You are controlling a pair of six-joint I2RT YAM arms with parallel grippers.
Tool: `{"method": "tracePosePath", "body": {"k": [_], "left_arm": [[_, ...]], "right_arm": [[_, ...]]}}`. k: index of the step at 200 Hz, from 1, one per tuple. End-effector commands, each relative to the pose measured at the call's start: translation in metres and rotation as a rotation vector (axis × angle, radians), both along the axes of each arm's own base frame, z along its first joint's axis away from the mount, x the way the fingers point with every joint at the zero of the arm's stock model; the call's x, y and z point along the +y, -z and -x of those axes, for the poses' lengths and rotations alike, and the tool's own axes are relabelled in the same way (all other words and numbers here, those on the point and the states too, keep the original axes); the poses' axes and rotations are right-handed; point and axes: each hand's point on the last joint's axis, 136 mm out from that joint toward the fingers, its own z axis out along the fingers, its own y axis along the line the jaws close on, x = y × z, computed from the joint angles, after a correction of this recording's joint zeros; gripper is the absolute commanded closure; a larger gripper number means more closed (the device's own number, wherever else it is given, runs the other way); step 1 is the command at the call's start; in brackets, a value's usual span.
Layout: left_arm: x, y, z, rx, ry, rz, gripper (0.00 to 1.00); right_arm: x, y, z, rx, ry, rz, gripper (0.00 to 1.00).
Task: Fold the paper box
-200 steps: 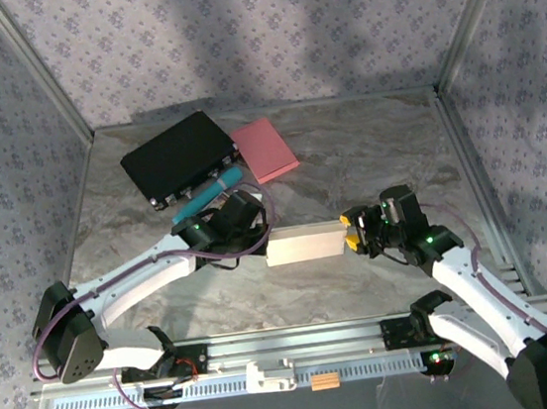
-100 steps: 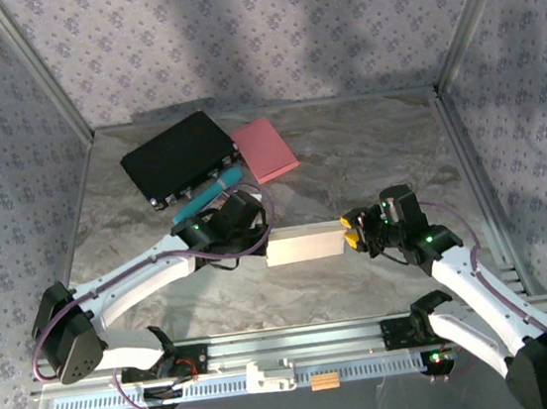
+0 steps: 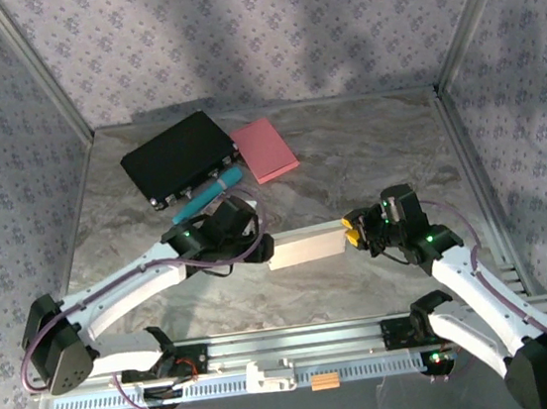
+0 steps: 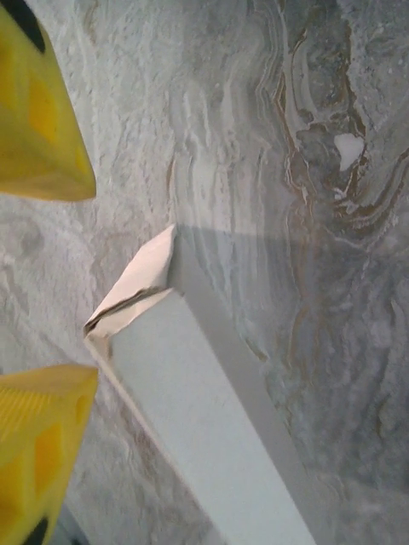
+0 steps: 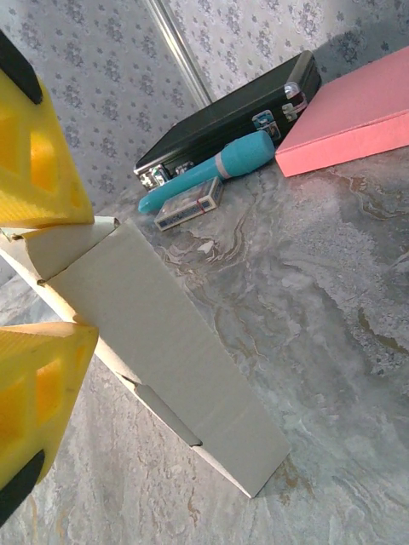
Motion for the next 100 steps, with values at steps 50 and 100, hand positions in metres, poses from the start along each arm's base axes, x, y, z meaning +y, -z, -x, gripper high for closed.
{"method": "tracePosePath", "body": {"k": [50,100], "left_arm": [[-0.008,-0.028,-0.008,0.047,-0.091,0.230,0.29],[-0.017,-0.029,-0.026,0.187,-0.142,0.389,0.43]], "right_arm": [[-0.010,0.031,0.015,0.119,0.005,0.081,0.68],[-0.008,0.029,0.012,0.118,-0.003,0.085,0.68]]}}
